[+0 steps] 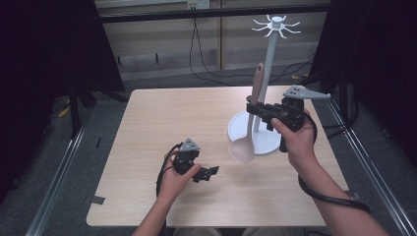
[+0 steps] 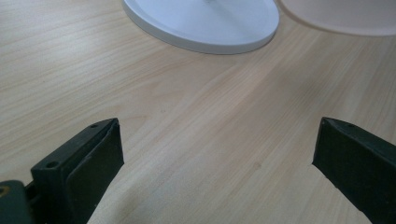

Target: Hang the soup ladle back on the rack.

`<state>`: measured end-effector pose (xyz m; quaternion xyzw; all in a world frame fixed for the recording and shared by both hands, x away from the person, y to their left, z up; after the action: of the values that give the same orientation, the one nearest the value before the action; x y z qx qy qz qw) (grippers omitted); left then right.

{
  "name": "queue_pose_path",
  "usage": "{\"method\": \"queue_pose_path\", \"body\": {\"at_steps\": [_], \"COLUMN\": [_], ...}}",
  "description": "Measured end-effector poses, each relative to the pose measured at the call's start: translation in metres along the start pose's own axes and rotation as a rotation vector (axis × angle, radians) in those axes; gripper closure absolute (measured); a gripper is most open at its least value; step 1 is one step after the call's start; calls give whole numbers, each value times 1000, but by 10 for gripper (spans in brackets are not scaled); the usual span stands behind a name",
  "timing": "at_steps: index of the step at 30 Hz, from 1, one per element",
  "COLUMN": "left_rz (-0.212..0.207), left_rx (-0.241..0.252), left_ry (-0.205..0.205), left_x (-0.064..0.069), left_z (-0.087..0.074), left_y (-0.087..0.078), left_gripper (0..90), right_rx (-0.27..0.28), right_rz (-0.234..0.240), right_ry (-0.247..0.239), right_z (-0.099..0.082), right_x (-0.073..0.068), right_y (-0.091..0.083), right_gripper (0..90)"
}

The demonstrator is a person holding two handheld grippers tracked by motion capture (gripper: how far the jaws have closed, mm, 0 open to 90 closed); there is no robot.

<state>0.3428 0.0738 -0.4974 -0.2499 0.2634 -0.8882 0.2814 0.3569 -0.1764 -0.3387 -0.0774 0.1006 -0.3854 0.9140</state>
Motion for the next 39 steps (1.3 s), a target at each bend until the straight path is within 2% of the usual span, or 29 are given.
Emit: {"method": "queue_pose_path", "body": {"at_steps": [8,16,39], "left_rz": [-1,-9,-12], "left_rx": [-11,3,-2], "left_ry": [7,4,9], "left_x": [0,2,2], "left_z": [-2,-1,-2], "left_y": [2,1,2], "left_gripper": [15,15,15], "right_rx": [10,11,31], "right_rz": [8,6,9], "right_ry": [-13,-26,-51], "right_z": [14,25,57], "right_x": [2,4,11], "right_y": [0,0,4], "right_gripper": [779,779,779]}}
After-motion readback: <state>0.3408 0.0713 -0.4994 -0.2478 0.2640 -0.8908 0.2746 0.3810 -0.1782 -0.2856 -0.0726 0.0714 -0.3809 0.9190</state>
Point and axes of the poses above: each handheld gripper's, and its own axes: y roughly forward along the jaws, z roughly out of its top, x roughly to its right, the point moved 4 cm from there along y, roughly forward along the jaws, and after that the axes turned 7 degrees about -y, right-handed, at the moved point
